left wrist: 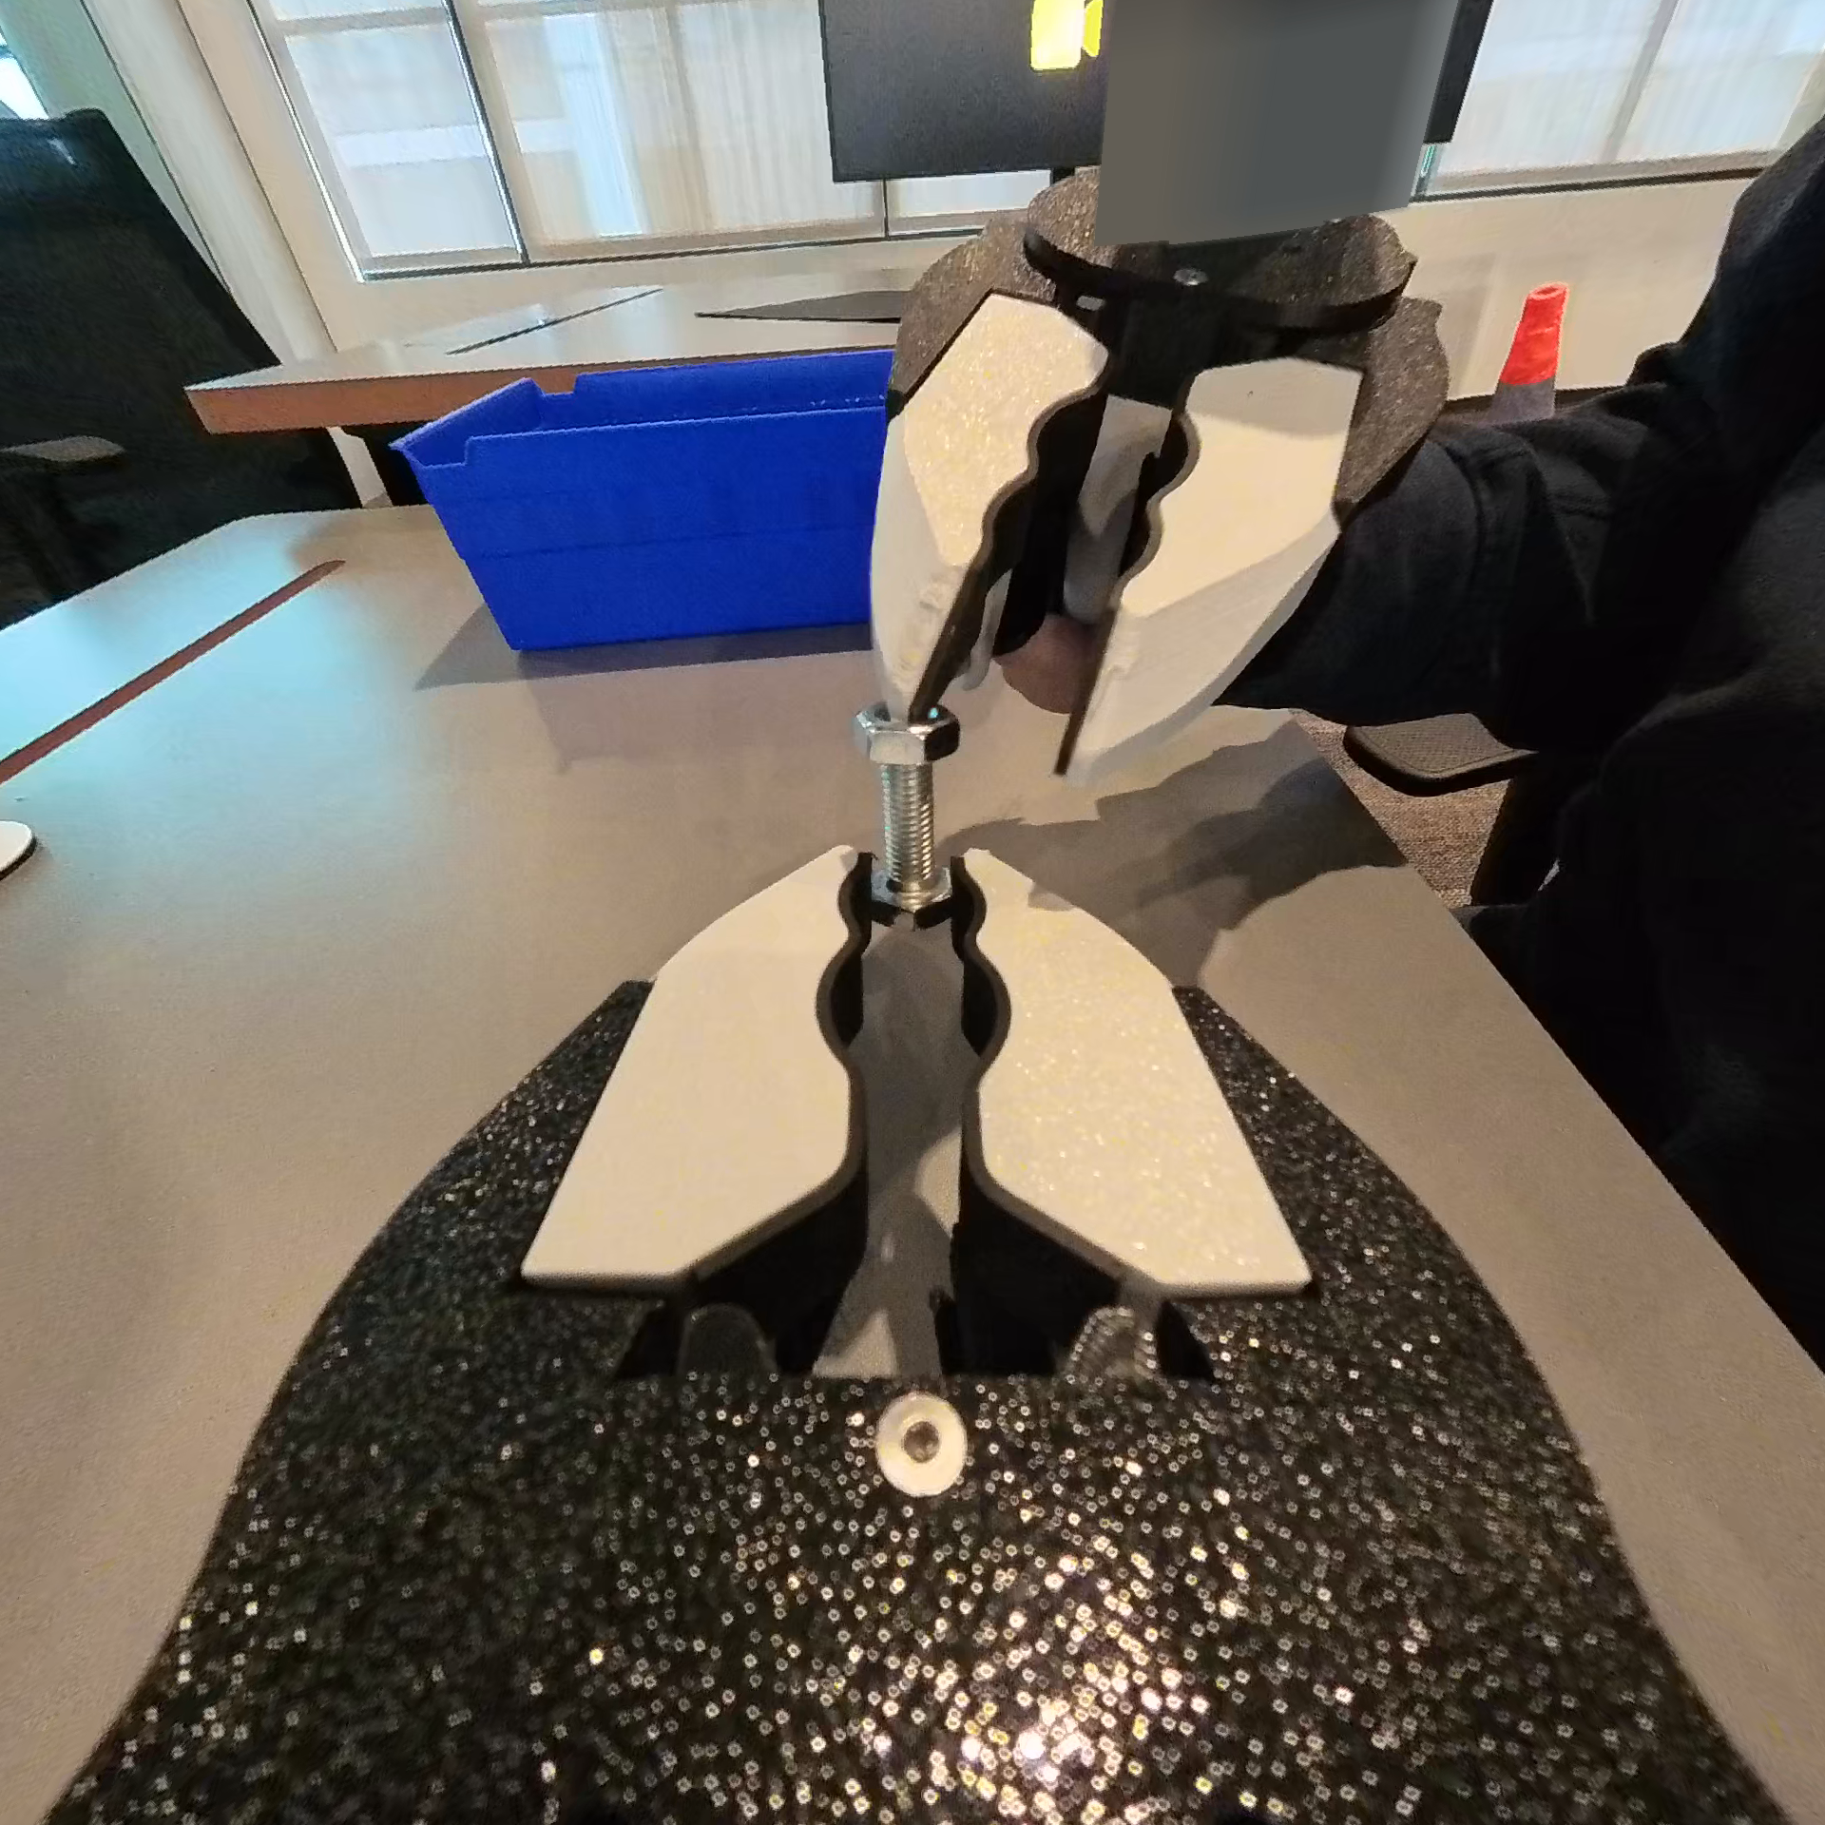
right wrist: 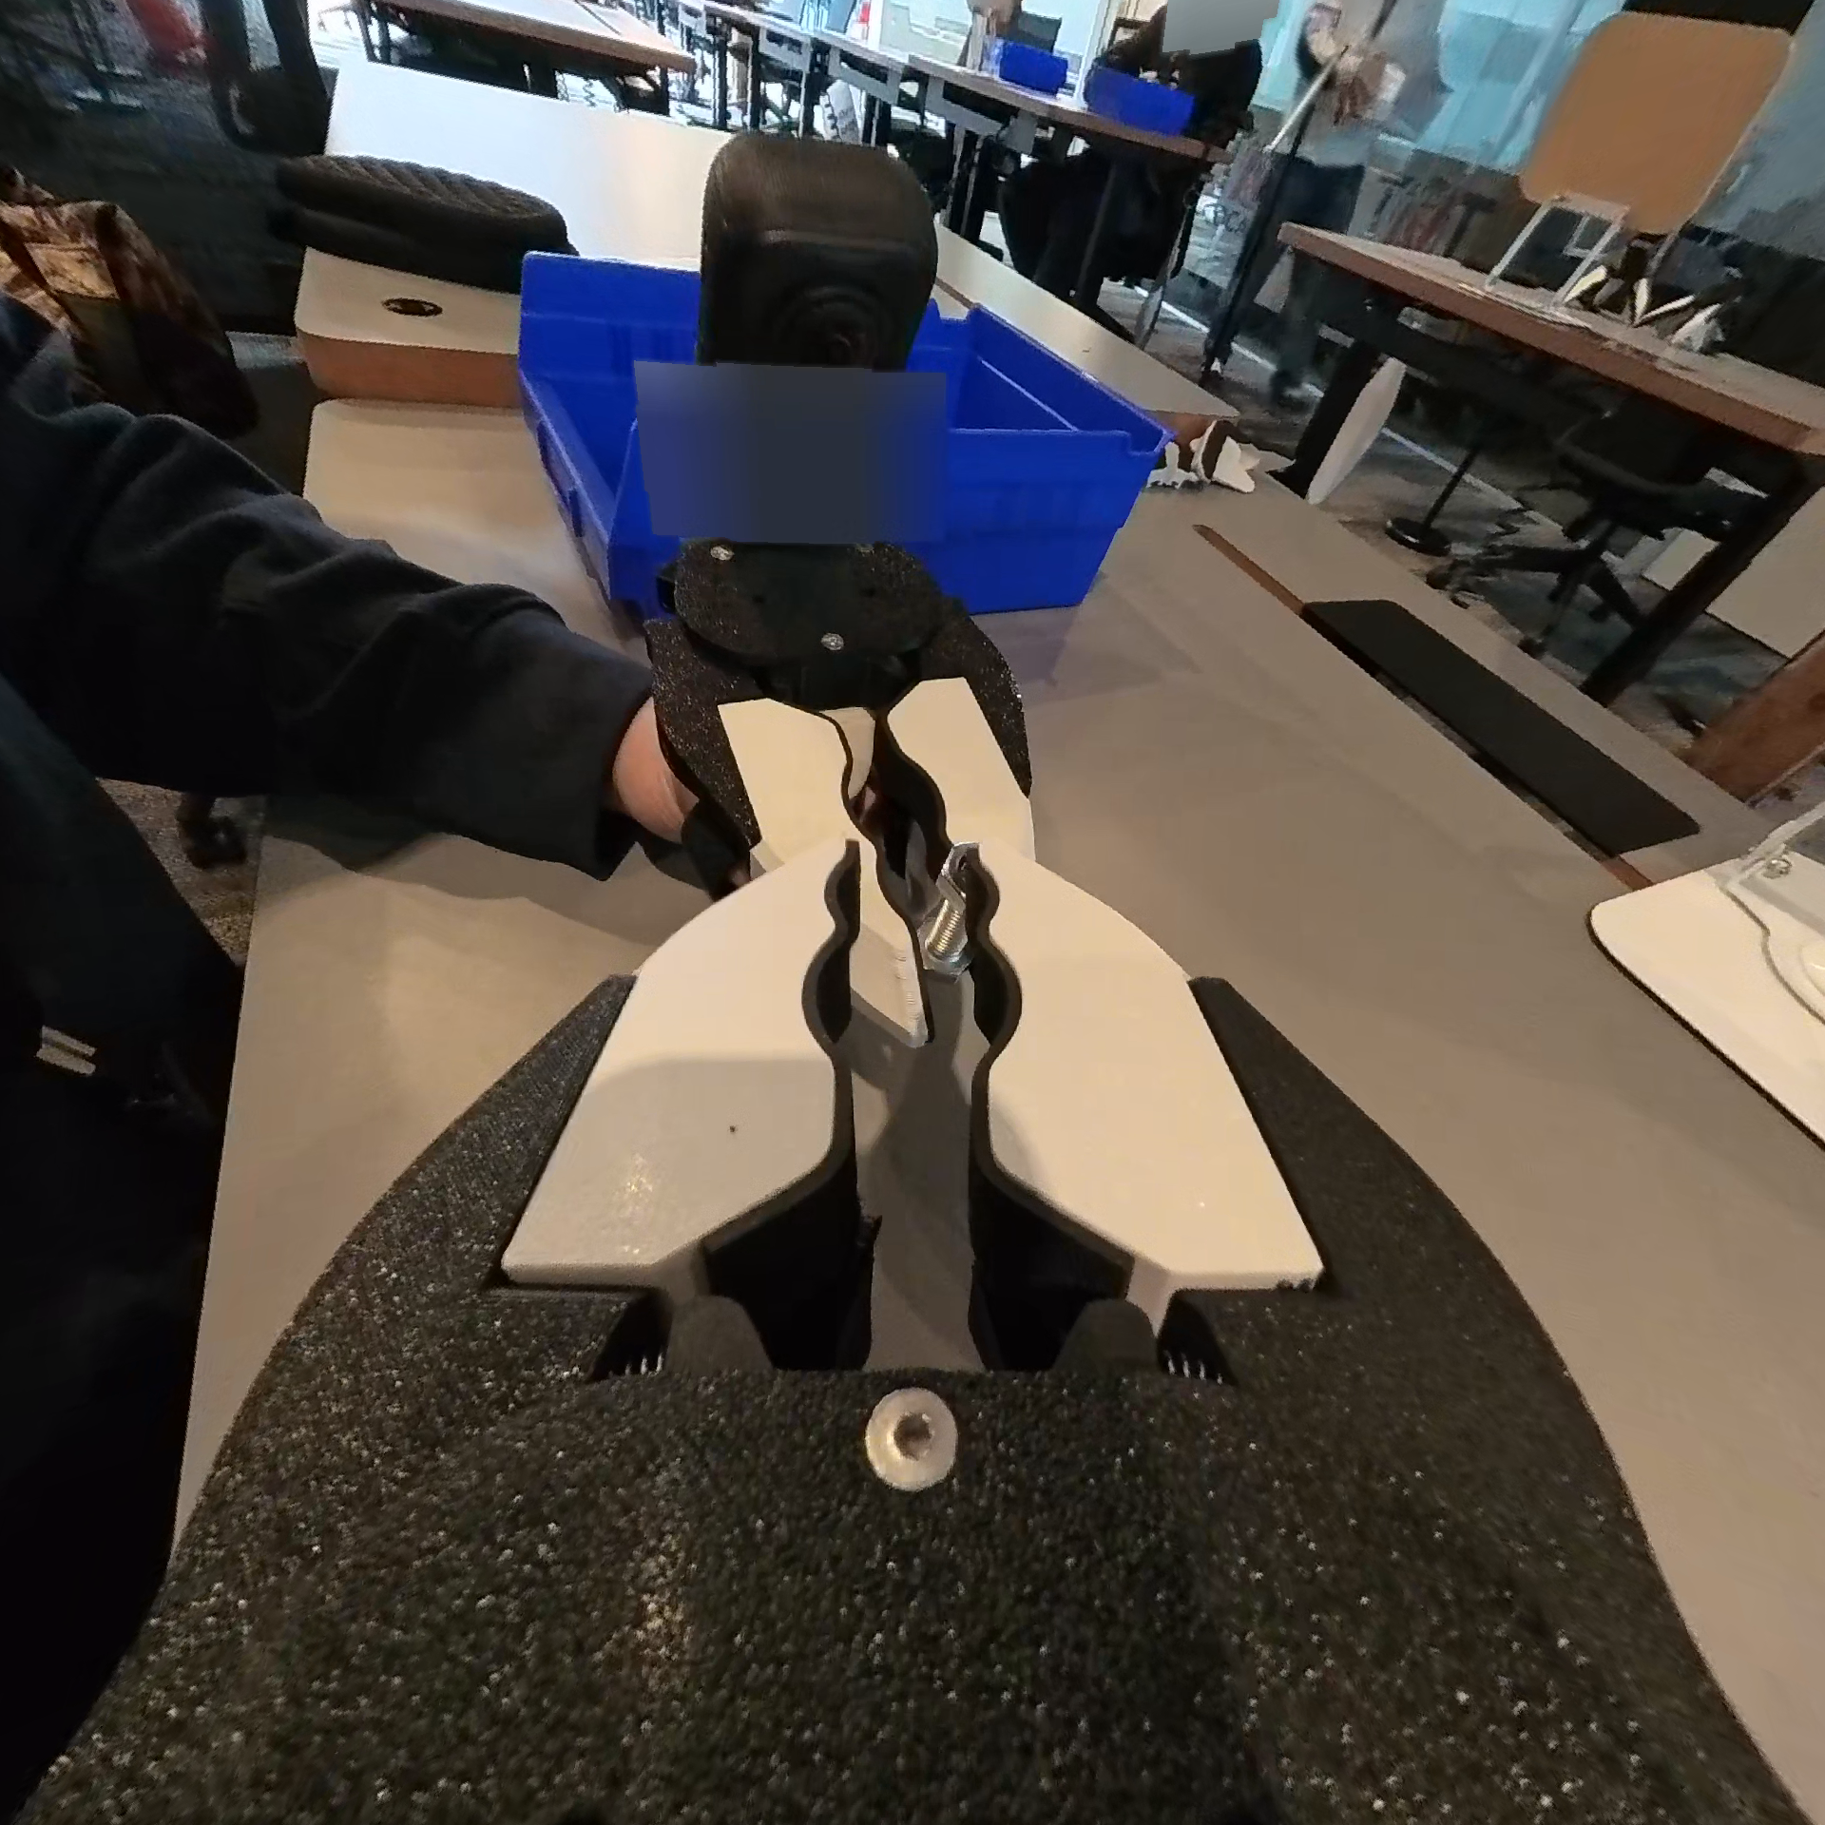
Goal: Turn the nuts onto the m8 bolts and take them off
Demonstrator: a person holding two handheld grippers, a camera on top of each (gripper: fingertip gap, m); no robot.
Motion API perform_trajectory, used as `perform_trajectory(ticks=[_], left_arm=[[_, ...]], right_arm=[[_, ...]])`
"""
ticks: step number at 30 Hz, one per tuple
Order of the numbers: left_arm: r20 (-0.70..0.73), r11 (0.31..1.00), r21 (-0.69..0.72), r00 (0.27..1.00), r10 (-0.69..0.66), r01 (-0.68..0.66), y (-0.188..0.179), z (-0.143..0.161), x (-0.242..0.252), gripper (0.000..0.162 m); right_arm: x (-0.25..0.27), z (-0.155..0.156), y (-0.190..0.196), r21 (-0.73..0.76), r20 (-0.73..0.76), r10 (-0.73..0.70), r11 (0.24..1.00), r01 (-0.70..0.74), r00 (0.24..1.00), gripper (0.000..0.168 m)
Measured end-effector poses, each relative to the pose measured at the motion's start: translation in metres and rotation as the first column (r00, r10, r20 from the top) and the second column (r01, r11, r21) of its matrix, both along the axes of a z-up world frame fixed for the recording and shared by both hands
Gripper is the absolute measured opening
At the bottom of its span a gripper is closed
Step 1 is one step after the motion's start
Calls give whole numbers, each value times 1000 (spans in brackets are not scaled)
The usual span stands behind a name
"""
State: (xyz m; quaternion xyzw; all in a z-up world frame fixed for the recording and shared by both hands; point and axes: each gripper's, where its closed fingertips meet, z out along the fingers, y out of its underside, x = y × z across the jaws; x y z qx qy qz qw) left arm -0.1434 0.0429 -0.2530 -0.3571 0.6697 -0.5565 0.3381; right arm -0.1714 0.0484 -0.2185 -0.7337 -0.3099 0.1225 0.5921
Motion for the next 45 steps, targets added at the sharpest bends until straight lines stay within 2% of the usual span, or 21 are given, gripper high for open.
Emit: perform_trajectory(ticks=[5, 14, 35, 40, 45], left_arm=[[0, 1000, 2, 1000, 0, 0, 0, 0, 0, 15], [1, 1000, -3, 1000, 1, -1, 0, 0, 0, 15], [17, 999, -43, 1000, 4, -3, 3, 5, 0, 15], [17, 999, -45, 1000, 4, -3, 3, 5, 0, 15], [16, 999, -43, 1000, 3, -3, 3, 5, 0, 15]], right_arm=[[1, 3, 0, 14, -19, -3, 1000, 3, 1000, 21], [3, 0, 6, 30, -92, -29, 999, 32, 995, 38], [5, 0, -1, 9, -151, -4, 1000, 6, 989, 35], [6, 0, -3, 0, -151, -11, 1000, 11, 988, 27], [7, 1, 0, 14, -140, -27, 999, 29, 990, 33]])
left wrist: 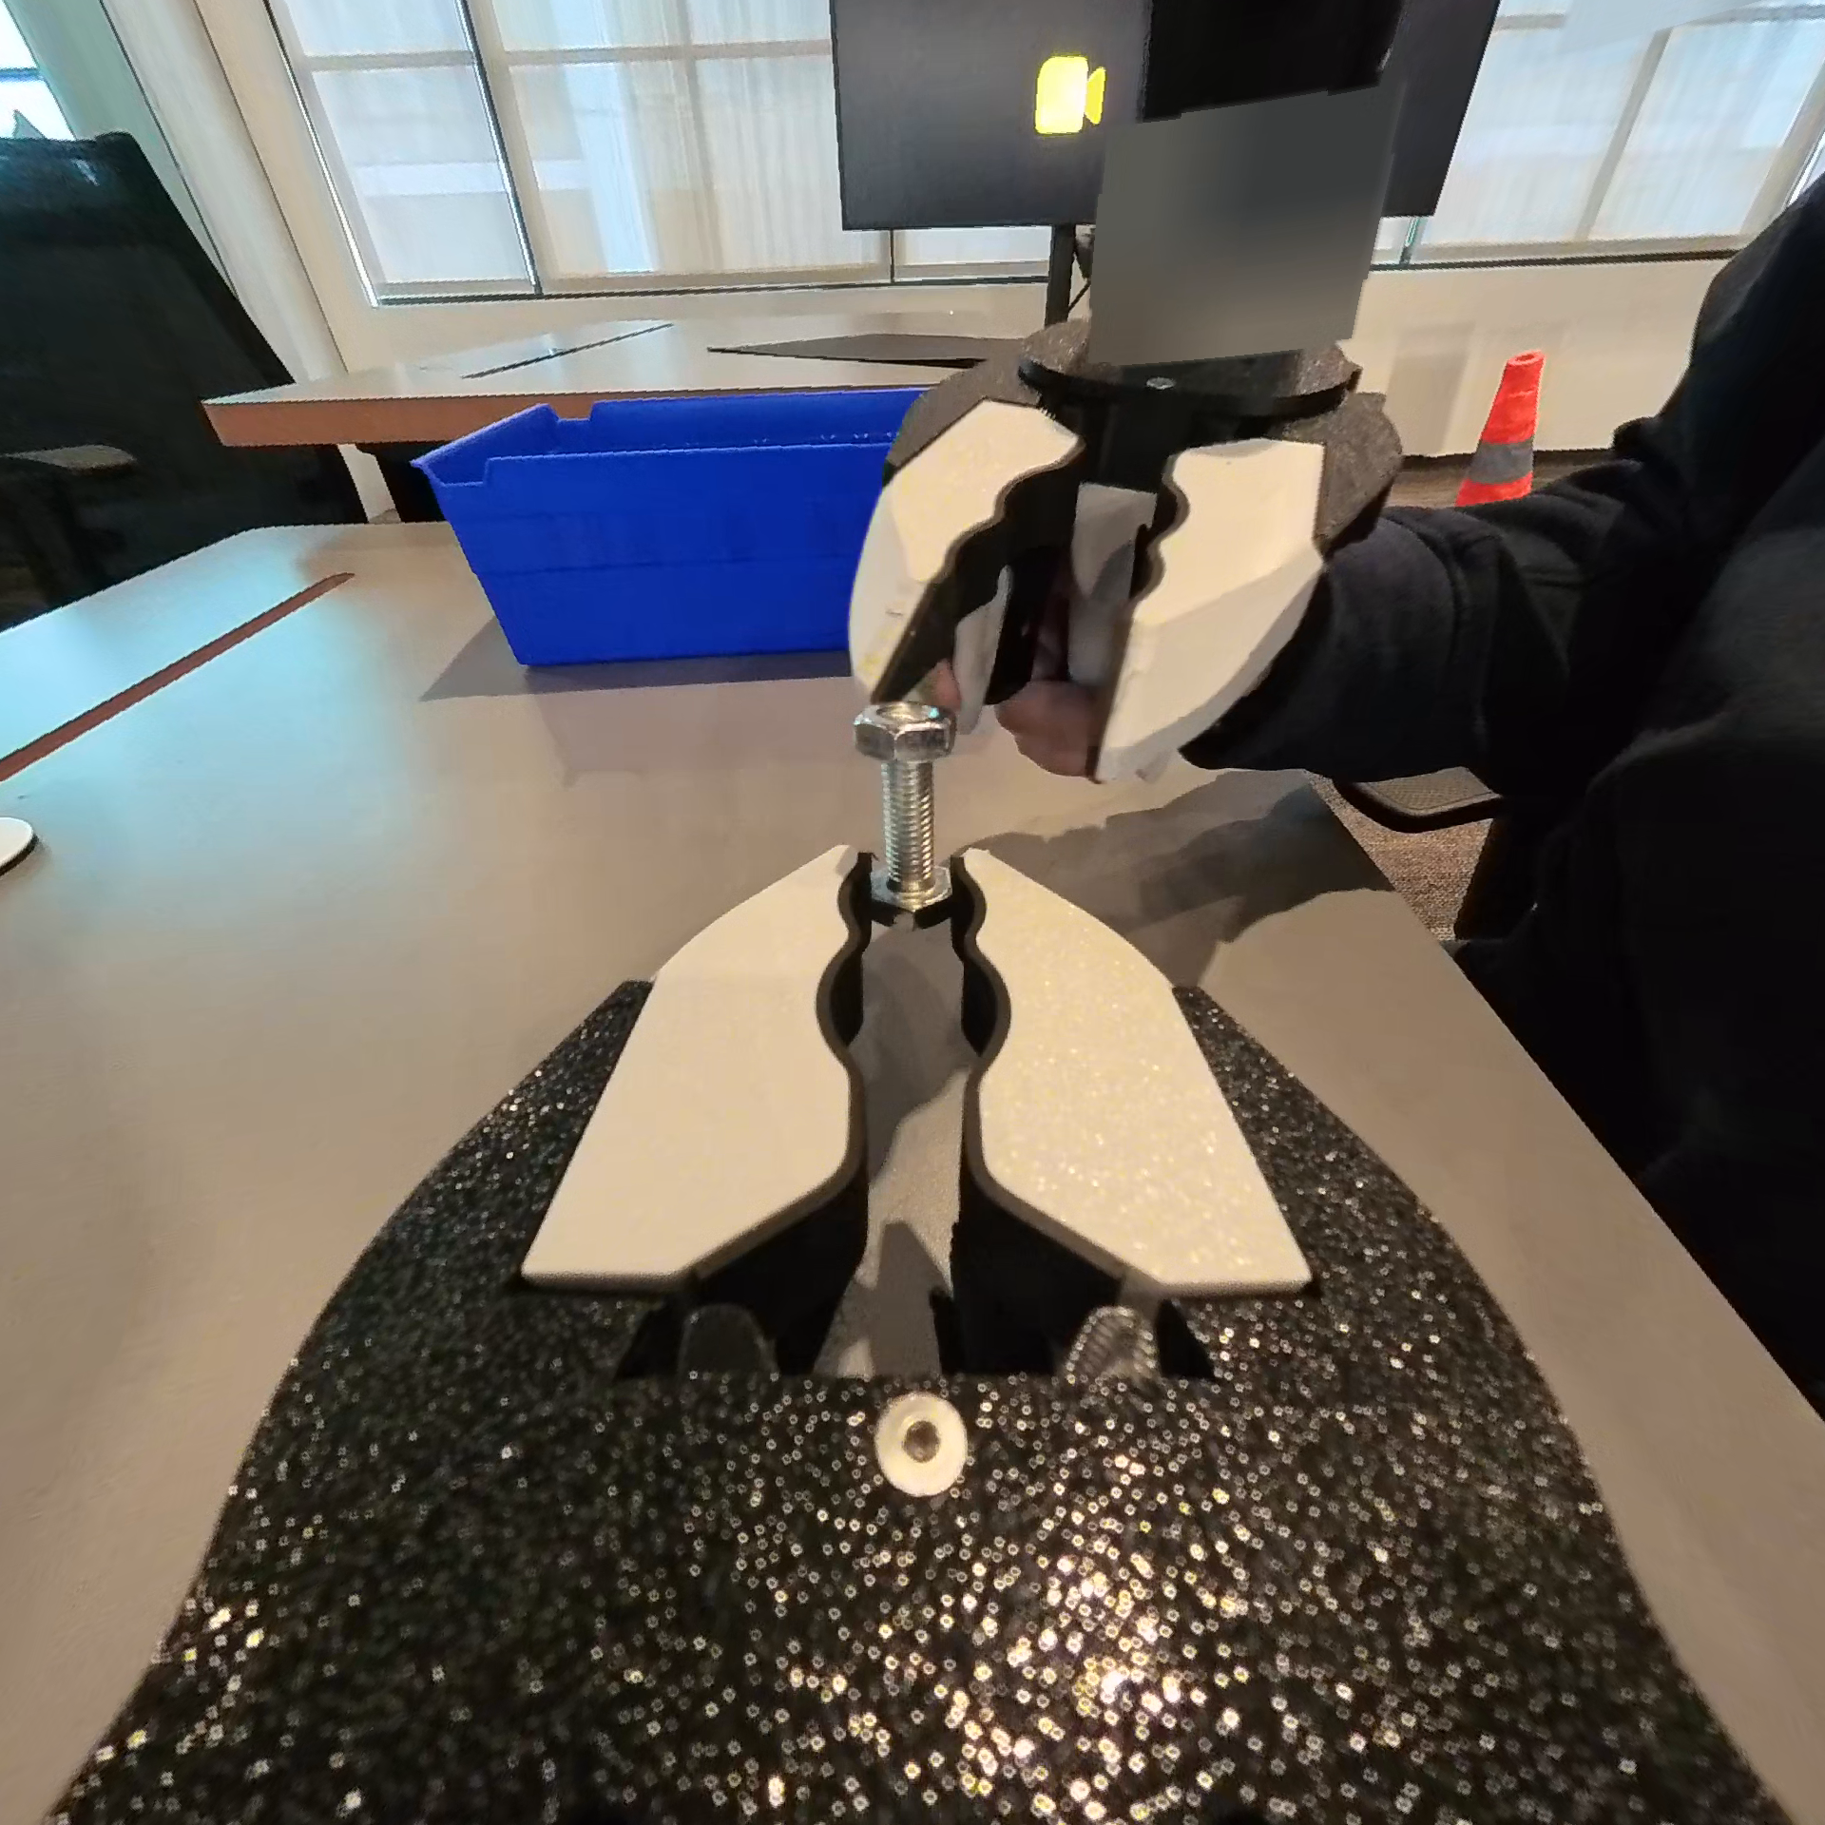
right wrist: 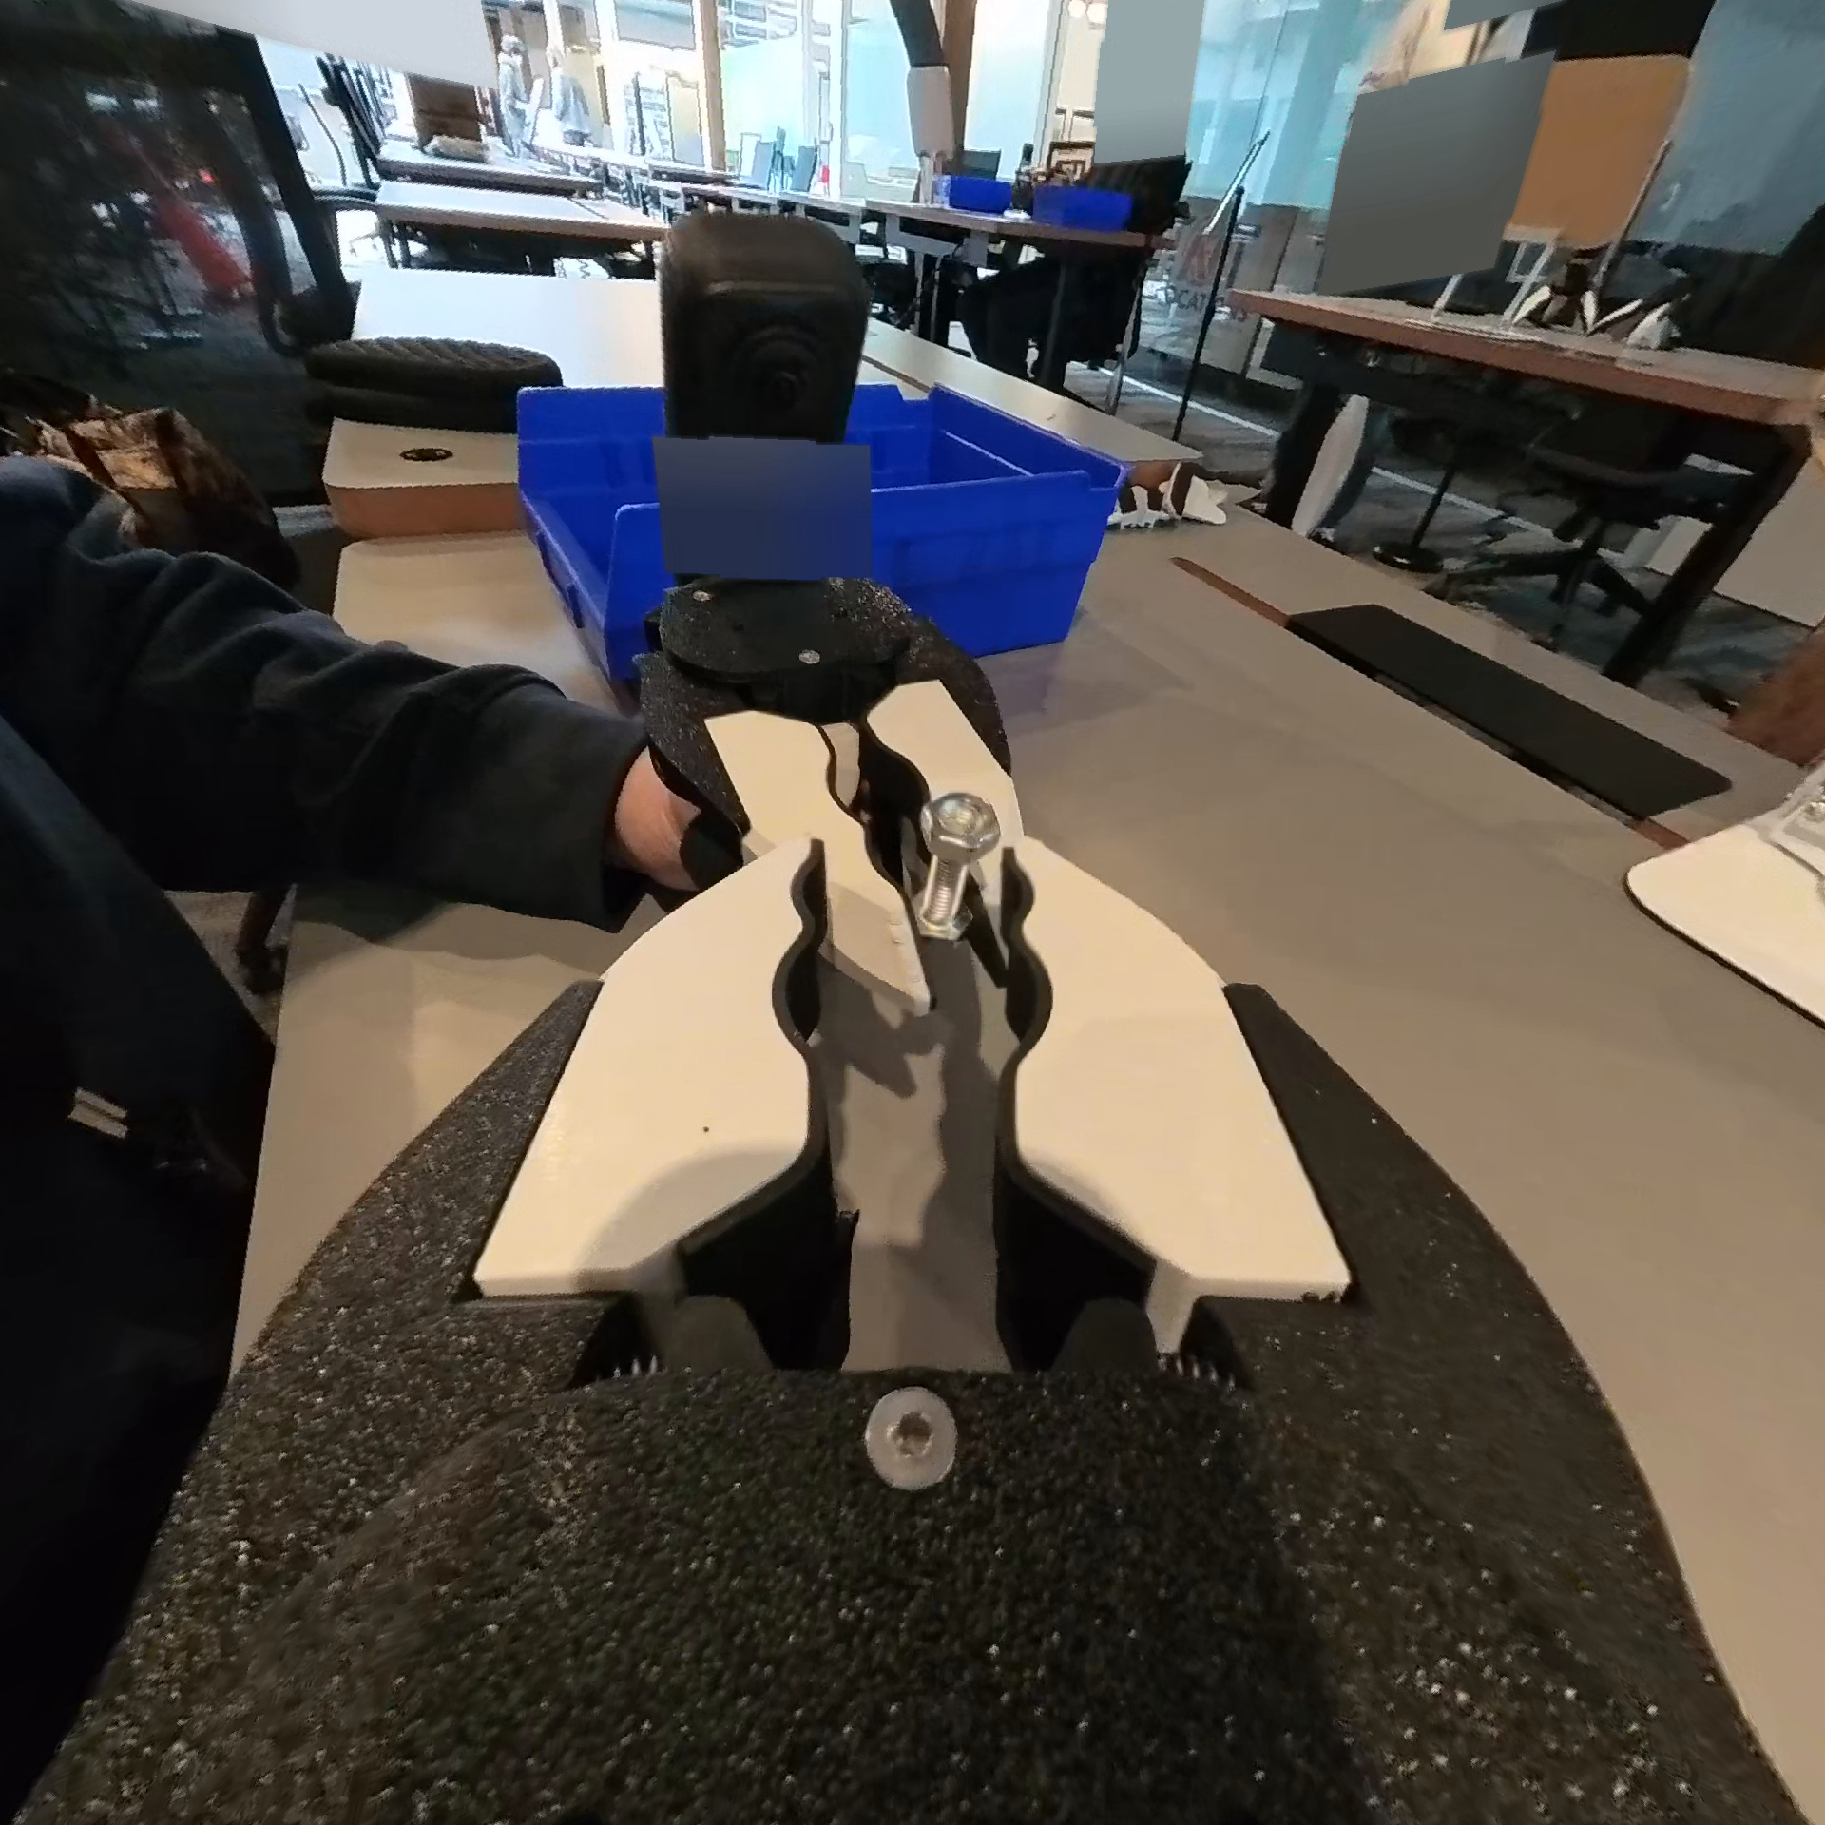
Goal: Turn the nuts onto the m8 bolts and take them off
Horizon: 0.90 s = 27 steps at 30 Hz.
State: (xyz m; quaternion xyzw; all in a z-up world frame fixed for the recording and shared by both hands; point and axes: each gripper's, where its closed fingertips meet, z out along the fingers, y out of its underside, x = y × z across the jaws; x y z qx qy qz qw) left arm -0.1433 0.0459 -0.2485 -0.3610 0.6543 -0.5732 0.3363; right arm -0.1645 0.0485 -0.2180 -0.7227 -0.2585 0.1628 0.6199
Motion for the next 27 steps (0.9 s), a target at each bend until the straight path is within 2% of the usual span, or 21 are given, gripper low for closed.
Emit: perform_trajectory(ticks=[3, 7, 14, 19, 25, 27], left_arm=[[1, 1000, -1, 1000, 1, -1, 0, 0, 0, 15], [1, 1000, -1, 1000, 1, -1, 0, 0, 0, 15], [0, 1000, 1, 1000, 2, -2, 0, 0, 0, 15], [0, 1000, -4, 1000, 3, -3, 1, 0, 0, 15], [0, 1000, 0, 1000, 3, -3, 1, 0, 0, 15], [1, 1000, -2, 1000, 1, -1, 1, 0, 0, 15]], right_arm=[[-3, 0, 1, 3, 14, 6, 1000, -6, 1000, 35], [1, -3, -2, -4, 24, -7, 1000, 7, 1000, 29], [-3, -2, 0, 7, 19, 2, 1000, -2, 1000, 35], [0, -5, -5, 9, 30, 1, 1000, -2, 1000, 20], [-2, 0, 2, 54, 40, -26, 998, 24, 999, 40], [-3, -1, 0, 50, 50, -18, 999, 16, 999, 31]])
